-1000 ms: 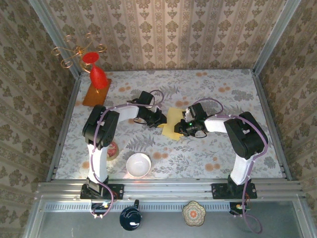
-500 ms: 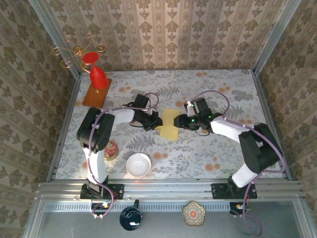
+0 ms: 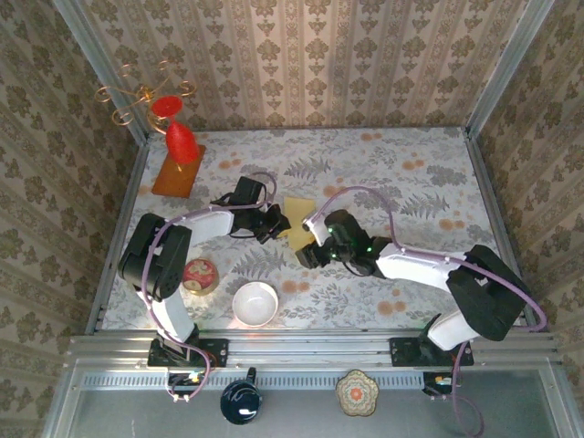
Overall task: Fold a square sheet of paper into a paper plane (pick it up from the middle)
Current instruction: Third fold the triangle at the center of the table.
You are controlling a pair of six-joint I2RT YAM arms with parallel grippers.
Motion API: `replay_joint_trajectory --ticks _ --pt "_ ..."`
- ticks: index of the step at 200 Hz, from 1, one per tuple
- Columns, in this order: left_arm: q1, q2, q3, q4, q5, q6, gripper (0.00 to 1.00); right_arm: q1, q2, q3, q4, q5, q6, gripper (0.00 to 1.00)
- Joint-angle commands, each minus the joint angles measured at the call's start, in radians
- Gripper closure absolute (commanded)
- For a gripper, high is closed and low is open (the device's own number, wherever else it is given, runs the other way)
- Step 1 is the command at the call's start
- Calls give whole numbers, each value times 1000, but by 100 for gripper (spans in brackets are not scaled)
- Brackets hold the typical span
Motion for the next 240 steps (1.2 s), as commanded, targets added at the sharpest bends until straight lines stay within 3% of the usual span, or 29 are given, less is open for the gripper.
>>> replay_joint_trajectory --ticks 1,60,116,240 --pt "7 -24 -7 22 -15 -48 97 10 11 -1 137 85 -161 39" --pt "4 -23 -4 22 -16 -60 97 58 145 5 233 162 -327 36" --pt "-1 -15 -2 25 -16 -68 97 67 233 17 345 298 -357 36" --pt "-6 -4 -4 25 -17 -67 94 67 186 -33 381 282 -358 67"
